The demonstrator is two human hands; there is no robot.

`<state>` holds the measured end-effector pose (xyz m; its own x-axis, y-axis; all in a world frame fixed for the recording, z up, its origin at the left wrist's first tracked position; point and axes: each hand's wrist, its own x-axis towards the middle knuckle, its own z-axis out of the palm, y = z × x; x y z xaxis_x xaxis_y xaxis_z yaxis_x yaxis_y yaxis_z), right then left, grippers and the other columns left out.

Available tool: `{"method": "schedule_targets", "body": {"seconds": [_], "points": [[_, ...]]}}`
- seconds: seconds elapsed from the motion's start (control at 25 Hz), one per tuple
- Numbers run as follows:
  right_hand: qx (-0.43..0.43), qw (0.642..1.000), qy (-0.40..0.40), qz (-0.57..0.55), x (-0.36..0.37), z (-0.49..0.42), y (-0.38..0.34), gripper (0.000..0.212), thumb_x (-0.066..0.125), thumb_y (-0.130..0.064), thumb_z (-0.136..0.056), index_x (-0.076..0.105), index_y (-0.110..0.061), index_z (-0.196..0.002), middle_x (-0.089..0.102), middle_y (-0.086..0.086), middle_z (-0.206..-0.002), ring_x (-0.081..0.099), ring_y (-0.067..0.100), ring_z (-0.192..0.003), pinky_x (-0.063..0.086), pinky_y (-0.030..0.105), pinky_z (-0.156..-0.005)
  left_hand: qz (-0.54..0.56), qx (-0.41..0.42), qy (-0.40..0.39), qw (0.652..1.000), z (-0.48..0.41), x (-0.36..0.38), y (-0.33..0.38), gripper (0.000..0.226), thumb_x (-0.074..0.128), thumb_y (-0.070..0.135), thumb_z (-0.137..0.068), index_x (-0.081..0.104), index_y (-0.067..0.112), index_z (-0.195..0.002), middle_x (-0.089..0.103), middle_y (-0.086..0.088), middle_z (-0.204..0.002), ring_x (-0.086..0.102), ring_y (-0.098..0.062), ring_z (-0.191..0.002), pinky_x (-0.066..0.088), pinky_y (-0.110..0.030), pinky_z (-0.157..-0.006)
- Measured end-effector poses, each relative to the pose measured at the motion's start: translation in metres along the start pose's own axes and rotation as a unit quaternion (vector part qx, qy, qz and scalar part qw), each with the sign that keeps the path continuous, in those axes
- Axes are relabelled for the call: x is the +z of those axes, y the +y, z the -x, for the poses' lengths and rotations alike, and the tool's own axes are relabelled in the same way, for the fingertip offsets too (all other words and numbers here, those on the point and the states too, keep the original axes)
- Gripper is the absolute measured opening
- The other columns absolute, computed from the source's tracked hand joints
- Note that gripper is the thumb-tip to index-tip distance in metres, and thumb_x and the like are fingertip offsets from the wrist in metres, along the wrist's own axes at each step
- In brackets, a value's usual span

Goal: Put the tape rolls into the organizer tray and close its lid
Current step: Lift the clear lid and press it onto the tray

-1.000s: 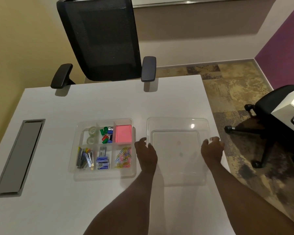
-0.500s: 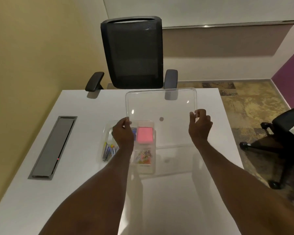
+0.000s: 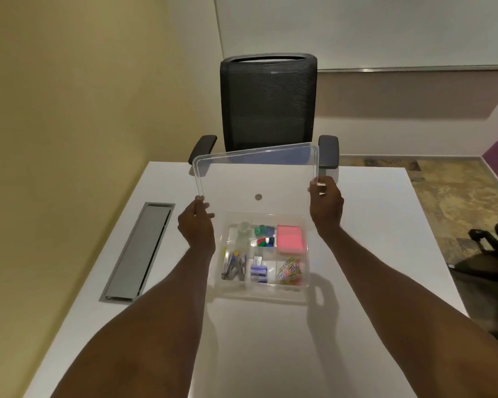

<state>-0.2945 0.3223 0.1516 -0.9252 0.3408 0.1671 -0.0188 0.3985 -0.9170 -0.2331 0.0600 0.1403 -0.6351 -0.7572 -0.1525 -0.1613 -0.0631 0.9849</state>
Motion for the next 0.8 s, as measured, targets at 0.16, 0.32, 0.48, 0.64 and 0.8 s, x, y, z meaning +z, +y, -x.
{"method": "schedule_targets", "body": {"seconds": [0.16, 0.32, 0.48, 0.64, 0.8], "points": [[0.086, 0.991, -0.015, -0.099, 0.019, 0.000, -0.018, 0.040, 0.034, -0.027, -0.110, 0.065, -0.005, -0.123, 0.072, 0.013, -0.121, 0.070, 0.028, -0.104, 0.056, 0.022, -0.079, 0.088, -0.082, -0.028, 0.992, -0.033, -0.017, 0.006, 0.047, 0.053, 0.045, -0.107, 0.078, 0.007, -0.113, 0.080, -0.005, -0.098, 0.075, -0.022, -0.082, 0.063, -0.037, -0.087], [0.183, 0.958, 0.007, -0.219, 0.025, 0.008, -0.022, 0.053, 0.034, -0.041, -0.109, 0.069, -0.001, -0.117, 0.074, 0.014, -0.116, 0.072, 0.031, -0.101, 0.056, 0.033, -0.093, 0.110, -0.142, -0.093, 0.979, -0.061, -0.031, 0.002, 0.058, 0.055, 0.054, -0.104, 0.076, 0.001, -0.095, 0.078, -0.016, -0.103, 0.075, -0.028, -0.090, 0.062, -0.040, -0.094], [0.225, 0.931, -0.032, -0.286, 0.014, 0.012, -0.010, 0.044, 0.049, -0.035, -0.106, 0.067, 0.003, -0.115, 0.071, 0.019, -0.119, 0.068, 0.031, -0.112, 0.049, 0.040, -0.111, 0.081, -0.168, -0.173, 0.967, -0.077, -0.047, -0.005, 0.050, 0.071, 0.043, -0.097, 0.070, 0.000, -0.073, 0.080, -0.012, -0.084, 0.077, -0.023, -0.077, 0.063, -0.033, -0.082], [0.209, 0.929, -0.134, -0.275, 0.000, 0.017, 0.012, 0.026, 0.062, -0.021, -0.099, 0.069, 0.003, -0.110, 0.073, 0.012, -0.102, 0.065, 0.033, -0.106, 0.051, 0.043, -0.106, 0.028, -0.132, -0.223, 0.965, -0.080, -0.053, -0.021, 0.027, 0.082, 0.005, -0.088, 0.059, 0.003, -0.074, 0.071, -0.021, -0.084, 0.077, -0.026, -0.079, 0.063, -0.039, -0.090], [0.234, 0.943, -0.146, -0.184, -0.005, 0.030, 0.043, 0.018, 0.078, -0.013, -0.088, 0.071, 0.001, -0.097, 0.072, 0.014, -0.091, 0.069, 0.028, -0.089, 0.056, 0.048, -0.101, 0.033, -0.162, -0.239, 0.957, -0.077, -0.056, -0.038, 0.028, 0.081, -0.005, -0.085, 0.061, -0.001, -0.104, 0.068, -0.029, -0.104, 0.072, -0.036, -0.098, 0.058, -0.045, -0.105]]}}
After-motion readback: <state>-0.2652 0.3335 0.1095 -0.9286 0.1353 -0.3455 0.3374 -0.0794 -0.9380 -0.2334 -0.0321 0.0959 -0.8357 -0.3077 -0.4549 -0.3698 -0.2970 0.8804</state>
